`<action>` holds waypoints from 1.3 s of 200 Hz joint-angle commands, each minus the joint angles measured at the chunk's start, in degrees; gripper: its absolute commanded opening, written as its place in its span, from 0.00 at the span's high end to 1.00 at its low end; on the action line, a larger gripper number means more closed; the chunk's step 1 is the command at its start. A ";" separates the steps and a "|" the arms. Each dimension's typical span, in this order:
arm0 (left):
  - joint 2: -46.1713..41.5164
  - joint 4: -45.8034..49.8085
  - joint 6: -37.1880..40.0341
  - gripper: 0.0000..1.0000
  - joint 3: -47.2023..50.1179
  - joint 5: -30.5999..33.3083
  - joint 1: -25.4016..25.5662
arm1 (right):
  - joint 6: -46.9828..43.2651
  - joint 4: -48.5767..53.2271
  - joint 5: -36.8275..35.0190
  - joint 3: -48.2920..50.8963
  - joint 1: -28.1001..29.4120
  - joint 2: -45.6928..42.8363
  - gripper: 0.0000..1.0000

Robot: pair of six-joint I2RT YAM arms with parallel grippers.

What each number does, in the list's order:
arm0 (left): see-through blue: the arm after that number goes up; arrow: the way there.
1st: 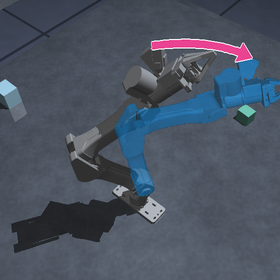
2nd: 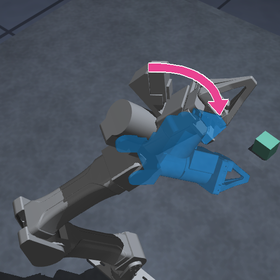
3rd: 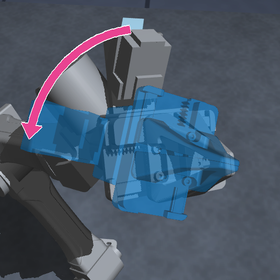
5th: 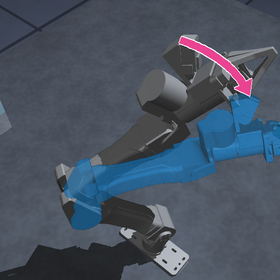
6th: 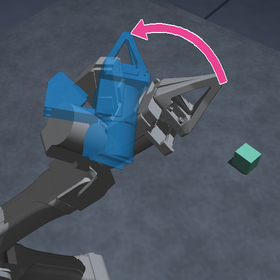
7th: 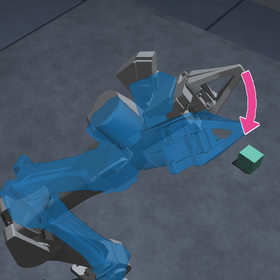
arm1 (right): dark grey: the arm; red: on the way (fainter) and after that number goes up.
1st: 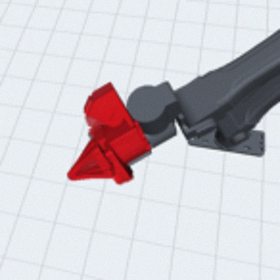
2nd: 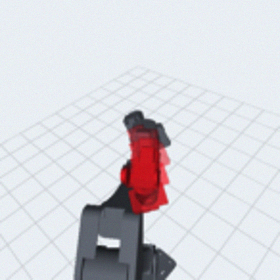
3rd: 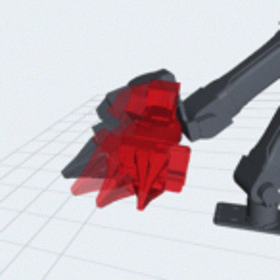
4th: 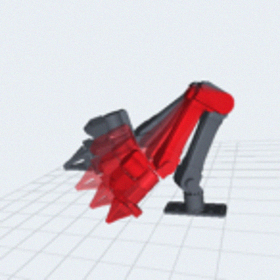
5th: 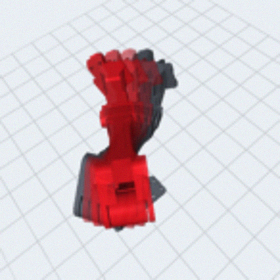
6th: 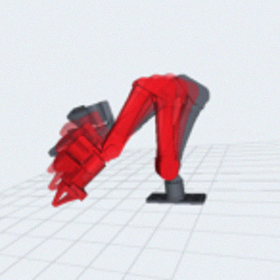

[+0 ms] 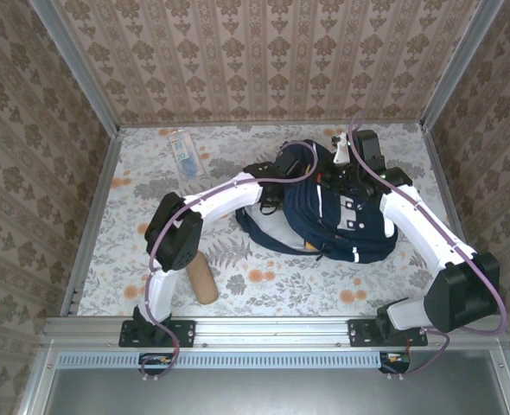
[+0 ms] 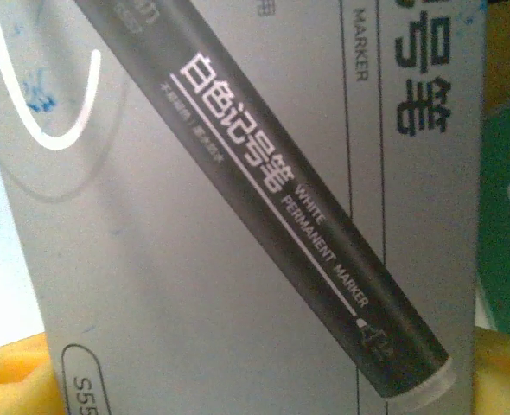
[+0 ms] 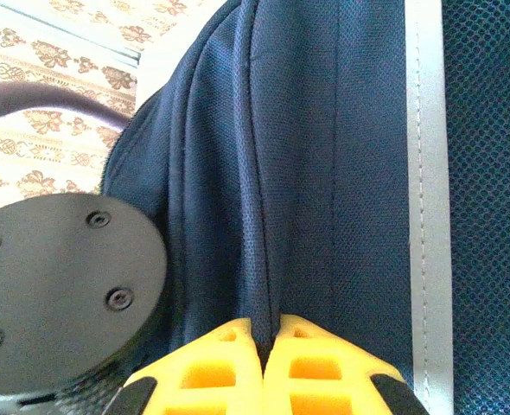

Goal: Pack the student bag
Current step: Place the pencil case in the student bag, then pick up the glasses case from the bottom-left of the table.

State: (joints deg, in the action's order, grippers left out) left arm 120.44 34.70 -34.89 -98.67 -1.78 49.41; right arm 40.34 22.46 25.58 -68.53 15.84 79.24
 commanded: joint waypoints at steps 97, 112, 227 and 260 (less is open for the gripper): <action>-10.05 0.47 0.62 0.00 8.65 1.82 -1.14 | -0.81 -6.33 7.19 0.90 -0.73 -3.48 1.00; -9.34 1.05 0.38 0.00 8.99 1.49 -1.80 | -0.61 -6.64 7.35 1.12 -0.77 -3.34 1.00; -25.98 0.80 1.09 0.00 18.01 1.94 -11.06 | -2.38 -5.14 7.07 4.14 -0.46 -4.60 1.00; -31.47 3.70 -2.28 0.01 24.45 4.16 -16.10 | -2.36 -5.64 6.59 4.85 -0.01 -4.66 1.00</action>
State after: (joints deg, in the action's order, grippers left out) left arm 92.55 34.30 -34.94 -78.67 0.21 35.73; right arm 38.76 19.88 29.02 -63.94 14.96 76.95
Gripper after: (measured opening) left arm 0.996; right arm 0.062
